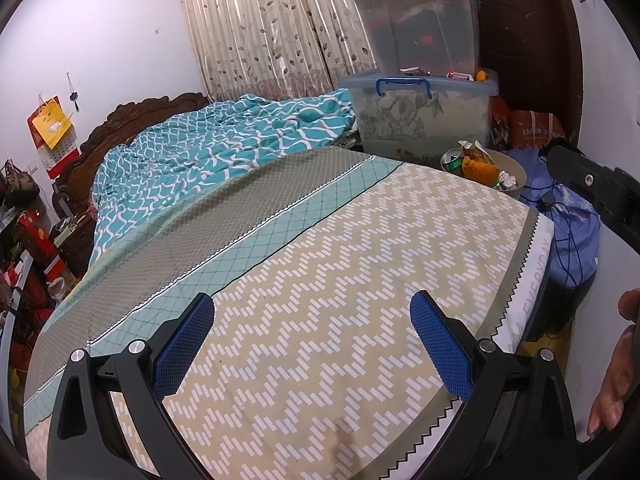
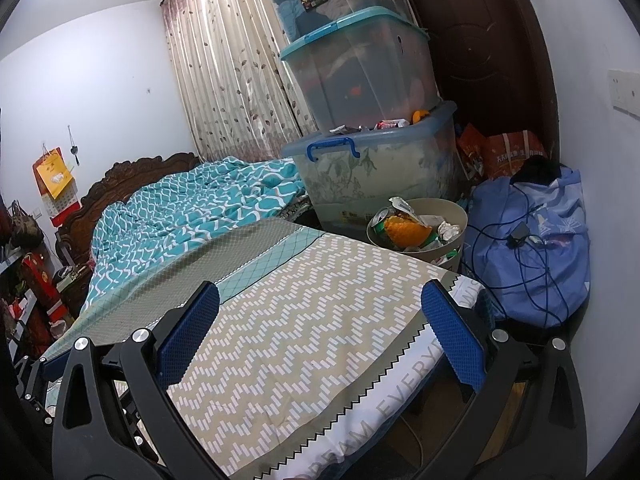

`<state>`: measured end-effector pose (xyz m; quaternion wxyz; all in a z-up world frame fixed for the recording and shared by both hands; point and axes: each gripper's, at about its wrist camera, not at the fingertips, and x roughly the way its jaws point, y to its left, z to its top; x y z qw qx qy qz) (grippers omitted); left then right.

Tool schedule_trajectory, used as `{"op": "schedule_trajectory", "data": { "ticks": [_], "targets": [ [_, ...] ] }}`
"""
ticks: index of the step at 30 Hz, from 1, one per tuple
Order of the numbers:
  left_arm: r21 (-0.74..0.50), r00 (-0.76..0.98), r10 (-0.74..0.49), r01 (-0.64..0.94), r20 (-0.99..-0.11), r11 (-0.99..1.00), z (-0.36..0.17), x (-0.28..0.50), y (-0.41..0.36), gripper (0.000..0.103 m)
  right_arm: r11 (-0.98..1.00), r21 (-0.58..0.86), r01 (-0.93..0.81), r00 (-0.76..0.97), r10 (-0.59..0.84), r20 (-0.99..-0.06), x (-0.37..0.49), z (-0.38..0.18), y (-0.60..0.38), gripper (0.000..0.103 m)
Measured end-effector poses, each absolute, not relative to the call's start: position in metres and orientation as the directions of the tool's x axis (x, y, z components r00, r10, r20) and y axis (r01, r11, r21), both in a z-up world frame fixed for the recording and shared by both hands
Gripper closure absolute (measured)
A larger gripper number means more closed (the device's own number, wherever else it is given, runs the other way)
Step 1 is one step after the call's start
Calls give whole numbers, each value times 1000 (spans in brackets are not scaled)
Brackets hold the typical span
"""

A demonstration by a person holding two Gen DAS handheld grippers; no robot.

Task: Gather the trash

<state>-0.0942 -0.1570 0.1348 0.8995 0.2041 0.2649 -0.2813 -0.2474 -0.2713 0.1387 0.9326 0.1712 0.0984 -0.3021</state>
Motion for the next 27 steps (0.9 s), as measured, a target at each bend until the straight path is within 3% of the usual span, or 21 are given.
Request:
{"op": "schedule_trajectory", "data": {
  "ticks": [27],
  "targets": [
    [221,682,-398,632,-614,743,122,-94,-157,9,759,257,598,797,-529,-291,-247,130,-268,3]
  ]
}}
